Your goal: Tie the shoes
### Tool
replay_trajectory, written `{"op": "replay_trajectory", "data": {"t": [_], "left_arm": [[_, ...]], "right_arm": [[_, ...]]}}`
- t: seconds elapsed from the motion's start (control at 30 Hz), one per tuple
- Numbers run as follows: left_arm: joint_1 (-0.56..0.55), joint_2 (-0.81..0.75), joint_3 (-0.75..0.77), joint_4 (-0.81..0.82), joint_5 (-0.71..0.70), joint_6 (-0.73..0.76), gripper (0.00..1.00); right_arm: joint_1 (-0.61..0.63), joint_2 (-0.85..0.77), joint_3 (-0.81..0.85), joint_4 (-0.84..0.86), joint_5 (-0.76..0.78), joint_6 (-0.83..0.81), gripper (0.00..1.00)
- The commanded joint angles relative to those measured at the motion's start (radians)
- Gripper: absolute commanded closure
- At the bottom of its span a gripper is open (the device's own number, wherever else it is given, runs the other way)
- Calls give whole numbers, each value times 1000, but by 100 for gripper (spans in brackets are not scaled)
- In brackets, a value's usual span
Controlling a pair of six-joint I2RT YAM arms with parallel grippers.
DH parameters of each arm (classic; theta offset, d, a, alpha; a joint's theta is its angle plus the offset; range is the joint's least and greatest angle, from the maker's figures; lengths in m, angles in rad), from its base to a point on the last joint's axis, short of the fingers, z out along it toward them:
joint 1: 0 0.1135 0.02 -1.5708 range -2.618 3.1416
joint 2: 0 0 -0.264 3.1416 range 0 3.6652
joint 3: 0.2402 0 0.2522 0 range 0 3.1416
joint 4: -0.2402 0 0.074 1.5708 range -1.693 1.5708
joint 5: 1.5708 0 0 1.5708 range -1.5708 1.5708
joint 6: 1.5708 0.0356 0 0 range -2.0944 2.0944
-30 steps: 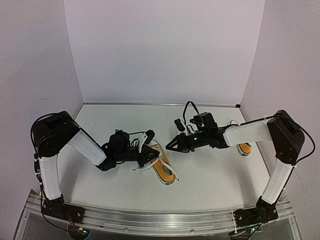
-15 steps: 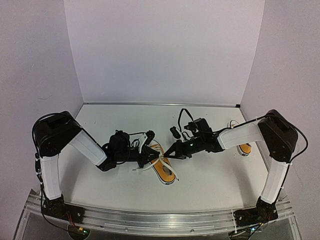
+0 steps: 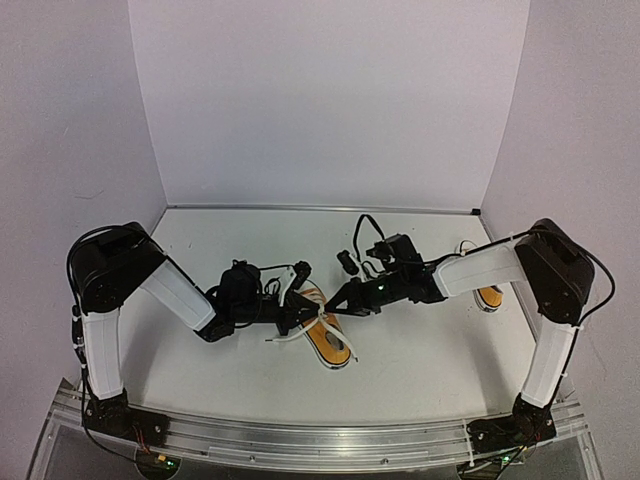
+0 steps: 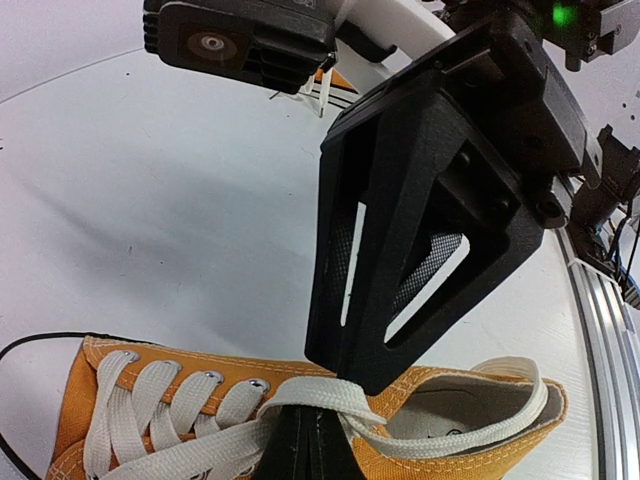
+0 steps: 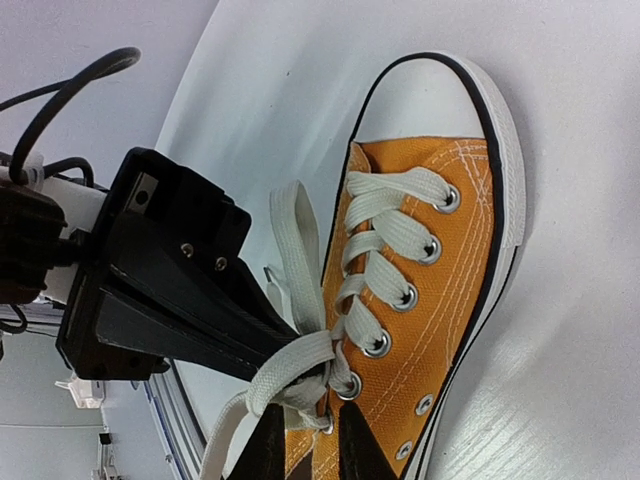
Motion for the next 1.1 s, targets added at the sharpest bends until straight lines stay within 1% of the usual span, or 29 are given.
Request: {"op": "replay_trajectory", "data": {"t": [0.0, 0.4, 0.47, 0.57, 0.7, 0.8, 0.93, 1.07], "left_arm": [[1, 11, 37, 12, 33, 10, 100], [2, 14, 46, 22, 52, 11, 100], [2, 14, 47, 24, 54, 11, 100], [1, 13, 47, 22, 50, 15, 100], [9, -6, 36, 2, 38, 21, 100], [22, -44, 24, -49, 31, 36, 100], [31, -118, 9, -172, 10, 94, 92], [45, -200, -18, -265, -23, 139, 81]], "right_arm": [[11, 9, 38, 27, -22, -11, 81], [27, 39, 56, 28, -26, -11, 82], [30, 42, 59, 28, -27, -11, 87], [29, 33, 58, 28, -23, -11, 100], [30, 14, 49, 26, -13, -10, 100], [30, -5, 37, 22, 4, -10, 100], [28, -40, 22, 9, 34, -18, 100], [28, -65, 19, -21, 66, -31, 100]]}}
